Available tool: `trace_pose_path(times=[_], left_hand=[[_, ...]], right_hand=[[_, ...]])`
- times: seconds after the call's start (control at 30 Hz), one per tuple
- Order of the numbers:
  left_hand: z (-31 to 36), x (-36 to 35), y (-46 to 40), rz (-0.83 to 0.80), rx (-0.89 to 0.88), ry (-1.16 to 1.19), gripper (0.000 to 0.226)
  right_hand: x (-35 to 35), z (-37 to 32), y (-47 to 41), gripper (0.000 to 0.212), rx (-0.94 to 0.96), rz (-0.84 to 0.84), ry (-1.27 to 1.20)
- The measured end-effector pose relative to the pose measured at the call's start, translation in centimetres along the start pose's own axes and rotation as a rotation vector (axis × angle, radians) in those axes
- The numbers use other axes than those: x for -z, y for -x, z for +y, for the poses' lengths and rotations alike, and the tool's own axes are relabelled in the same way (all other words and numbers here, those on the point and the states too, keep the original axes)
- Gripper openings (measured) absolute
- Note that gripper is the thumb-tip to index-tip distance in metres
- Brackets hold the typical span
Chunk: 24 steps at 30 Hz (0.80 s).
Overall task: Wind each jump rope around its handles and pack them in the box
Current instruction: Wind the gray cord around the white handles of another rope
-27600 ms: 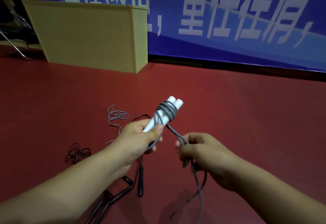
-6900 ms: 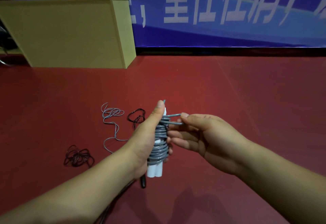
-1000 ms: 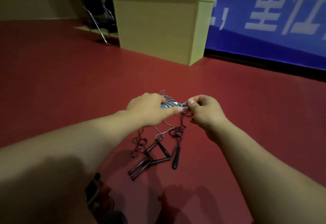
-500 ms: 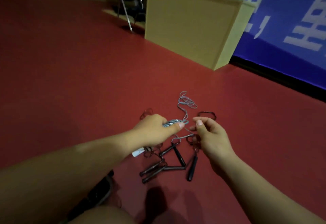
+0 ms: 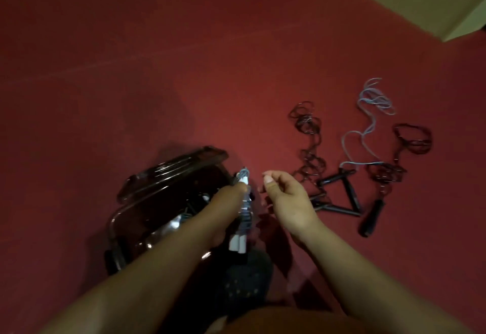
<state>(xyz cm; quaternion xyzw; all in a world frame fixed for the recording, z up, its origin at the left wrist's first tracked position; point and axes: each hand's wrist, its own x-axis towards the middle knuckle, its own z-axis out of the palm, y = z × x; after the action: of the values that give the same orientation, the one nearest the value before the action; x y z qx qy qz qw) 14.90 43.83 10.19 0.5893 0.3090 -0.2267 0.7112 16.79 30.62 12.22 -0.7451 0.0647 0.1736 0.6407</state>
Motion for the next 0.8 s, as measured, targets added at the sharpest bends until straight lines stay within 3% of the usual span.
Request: trace_pose_path(times=[0.13,0.33,0.47,0.63,0.8], left_hand=[[-2.2,4.5,0.2,0.073,0.069,0.269,0.022],[-5.2,8.8,-0.6,0.254,0.096,0.359,0.032],[-7.2,9.3,-1.1,0.328,0.004,0.247,0.021],[-6.8,7.5,-1.8,0.378,-0.081,0.121,0.036],[-5.9,7.7,-1.9,0.659,-0.141,-0.423,0.070]], right_hand=[[-5.2,1.9,-1.7,0.011,-0.083,-0.059,-0.115],[-7.0,3.7,-3.7,0.018,-0.086,-0.031,-0.032],[-6.6,3.9,-3.4,0.018,-0.077,-0.046,-0.079],[-6.2,4.4,-3.1,0.019,-0.047,-0.027,-0.082],[-5.9,3.9,-3.1,0.020,-0.091,-0.035,-0.125]])
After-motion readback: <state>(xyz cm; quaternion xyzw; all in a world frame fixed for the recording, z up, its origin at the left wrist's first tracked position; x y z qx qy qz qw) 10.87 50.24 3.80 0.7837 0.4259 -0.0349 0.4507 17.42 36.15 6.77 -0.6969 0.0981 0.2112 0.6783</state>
